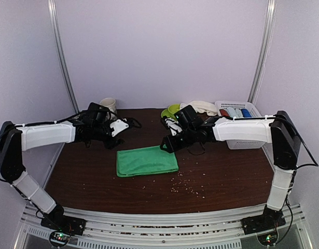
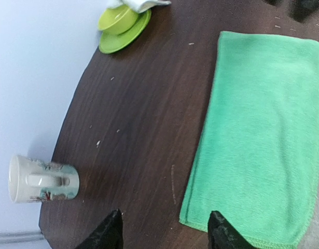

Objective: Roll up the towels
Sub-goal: Smooth out the towel at the center of the board, then rotate the towel at the center of the board.

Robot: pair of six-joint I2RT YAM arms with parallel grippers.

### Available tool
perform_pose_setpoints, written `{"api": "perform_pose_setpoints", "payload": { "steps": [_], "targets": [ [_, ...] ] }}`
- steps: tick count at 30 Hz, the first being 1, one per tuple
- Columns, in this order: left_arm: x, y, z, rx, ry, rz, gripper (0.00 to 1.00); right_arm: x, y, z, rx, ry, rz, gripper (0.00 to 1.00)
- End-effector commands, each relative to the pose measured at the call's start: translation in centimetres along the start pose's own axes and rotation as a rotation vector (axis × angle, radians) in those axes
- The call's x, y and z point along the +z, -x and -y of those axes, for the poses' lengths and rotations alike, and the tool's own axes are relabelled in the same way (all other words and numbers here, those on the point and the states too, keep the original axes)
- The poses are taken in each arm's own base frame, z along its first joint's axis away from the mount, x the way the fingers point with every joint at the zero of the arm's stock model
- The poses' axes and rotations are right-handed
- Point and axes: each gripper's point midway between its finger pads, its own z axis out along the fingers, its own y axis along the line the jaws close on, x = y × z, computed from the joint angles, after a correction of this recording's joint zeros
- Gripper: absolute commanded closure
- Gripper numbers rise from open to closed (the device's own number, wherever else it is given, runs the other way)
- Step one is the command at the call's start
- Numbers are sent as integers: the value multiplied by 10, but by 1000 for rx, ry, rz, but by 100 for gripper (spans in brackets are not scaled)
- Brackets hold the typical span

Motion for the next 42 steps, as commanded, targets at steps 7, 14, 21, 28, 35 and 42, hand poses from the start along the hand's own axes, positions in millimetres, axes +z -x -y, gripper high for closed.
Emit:
{"api": "perform_pose_setpoints", "payload": {
  "steps": [7, 14, 21, 28, 35, 42],
  "targets": [
    [4, -10, 114, 158, -358, 62, 87, 44, 15, 36, 28, -59, -23, 64],
    [7, -40, 139, 182, -423, -7, 99, 62, -3, 67, 78, -135, -55, 66],
    [13, -83, 168, 244, -477, -138, 100, 75, -18, 84, 101, -148, -89, 67],
    [20, -96, 163, 272, -442, -200, 100, 79, -25, 88, 92, -160, -117, 67],
    [24, -88, 146, 284, -371, -204, 89, 64, -19, 90, 58, -192, -123, 61],
    [25, -97, 137, 301, -315, -228, 67, 16, 18, 95, -19, -304, -27, 34]
  ]
}}
